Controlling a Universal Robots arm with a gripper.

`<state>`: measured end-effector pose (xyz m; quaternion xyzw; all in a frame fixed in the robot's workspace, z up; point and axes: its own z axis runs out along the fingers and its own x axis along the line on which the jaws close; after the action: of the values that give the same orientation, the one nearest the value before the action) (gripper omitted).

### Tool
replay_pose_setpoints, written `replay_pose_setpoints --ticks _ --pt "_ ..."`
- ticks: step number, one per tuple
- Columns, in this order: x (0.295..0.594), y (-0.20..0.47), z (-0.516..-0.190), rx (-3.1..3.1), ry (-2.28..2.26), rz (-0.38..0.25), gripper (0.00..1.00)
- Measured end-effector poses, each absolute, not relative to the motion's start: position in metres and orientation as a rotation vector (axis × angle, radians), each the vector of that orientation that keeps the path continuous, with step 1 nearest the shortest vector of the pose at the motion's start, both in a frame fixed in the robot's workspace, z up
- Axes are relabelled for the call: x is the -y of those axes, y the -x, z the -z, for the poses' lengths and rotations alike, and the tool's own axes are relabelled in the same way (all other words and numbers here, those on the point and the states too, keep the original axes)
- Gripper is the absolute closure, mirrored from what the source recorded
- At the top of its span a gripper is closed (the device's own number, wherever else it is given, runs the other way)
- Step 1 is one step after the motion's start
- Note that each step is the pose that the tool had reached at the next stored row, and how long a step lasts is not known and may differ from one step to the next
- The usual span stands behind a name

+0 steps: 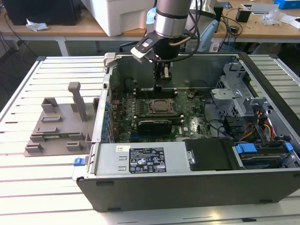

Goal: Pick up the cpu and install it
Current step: 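Close the cpu cover, then install the first cpu locking lever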

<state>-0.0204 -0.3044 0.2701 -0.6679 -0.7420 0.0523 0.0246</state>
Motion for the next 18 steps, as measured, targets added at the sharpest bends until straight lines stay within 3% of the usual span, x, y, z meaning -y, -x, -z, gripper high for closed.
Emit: replay_pose_setpoints --ticks 18 --pt "0.304 0.02 -0.285 2.295 2.066 -0.162 0.89"
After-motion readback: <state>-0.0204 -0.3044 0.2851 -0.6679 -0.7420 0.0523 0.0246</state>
